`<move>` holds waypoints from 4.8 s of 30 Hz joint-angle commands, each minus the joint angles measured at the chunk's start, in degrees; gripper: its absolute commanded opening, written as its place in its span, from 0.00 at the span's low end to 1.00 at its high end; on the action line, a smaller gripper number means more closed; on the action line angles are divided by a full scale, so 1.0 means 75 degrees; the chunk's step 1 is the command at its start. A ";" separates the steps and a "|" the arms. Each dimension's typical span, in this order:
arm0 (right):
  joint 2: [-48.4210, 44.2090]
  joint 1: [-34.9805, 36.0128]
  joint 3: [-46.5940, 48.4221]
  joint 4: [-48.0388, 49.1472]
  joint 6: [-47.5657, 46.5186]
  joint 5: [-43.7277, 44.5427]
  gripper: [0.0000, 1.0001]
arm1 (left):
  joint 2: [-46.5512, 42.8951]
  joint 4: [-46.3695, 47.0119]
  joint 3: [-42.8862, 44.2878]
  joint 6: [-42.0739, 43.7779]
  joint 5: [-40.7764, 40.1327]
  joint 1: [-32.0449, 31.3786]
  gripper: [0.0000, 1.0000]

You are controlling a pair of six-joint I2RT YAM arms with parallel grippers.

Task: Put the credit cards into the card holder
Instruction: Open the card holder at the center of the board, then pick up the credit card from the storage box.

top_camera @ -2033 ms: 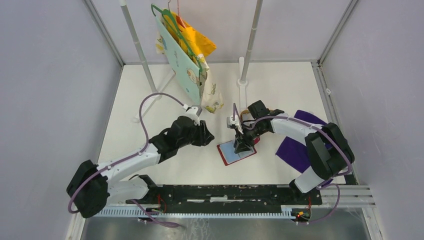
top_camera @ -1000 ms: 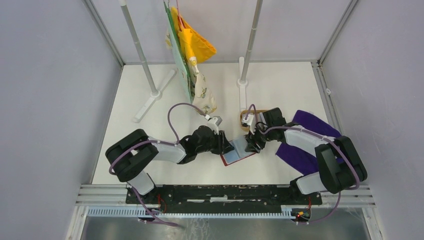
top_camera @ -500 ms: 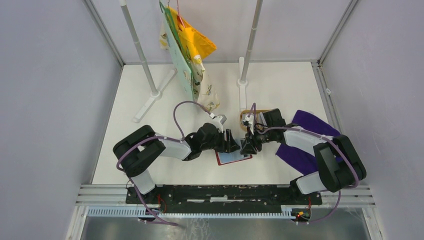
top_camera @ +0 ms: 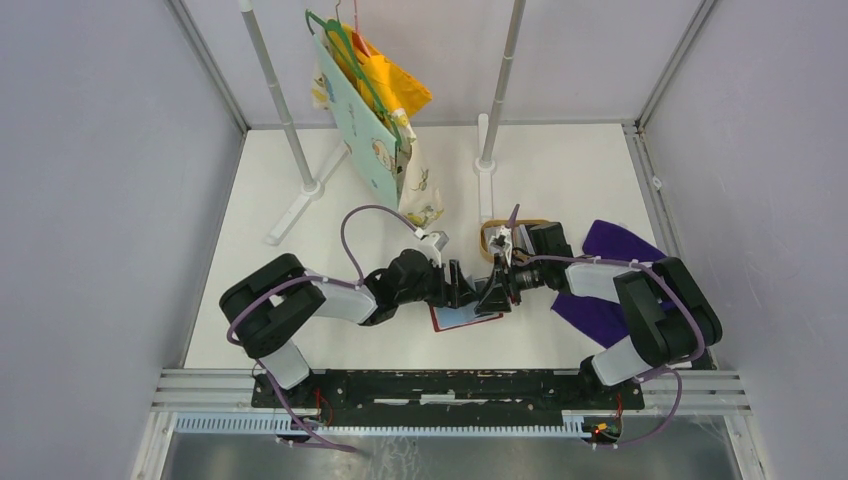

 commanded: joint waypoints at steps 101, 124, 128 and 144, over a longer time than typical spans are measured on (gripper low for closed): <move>-0.2070 -0.1408 0.1546 -0.4494 -0.6009 0.1747 0.36 | -0.3780 -0.9073 0.7667 -0.1465 -0.1829 0.0192 1.00; -0.3369 -0.2560 0.0900 -0.0493 -0.1780 0.2580 0.98 | -0.5143 -0.5351 0.2450 0.3298 -0.1563 0.0236 1.00; -0.2332 -0.2481 0.1883 -0.0628 -0.0979 0.3217 0.98 | -0.4612 -0.5766 0.2967 0.3293 -0.1352 0.0238 1.00; -0.0973 -0.0907 0.1964 -0.0696 -0.0963 0.8020 0.95 | -0.3525 -0.6874 0.3484 0.4923 -0.1798 0.0239 0.95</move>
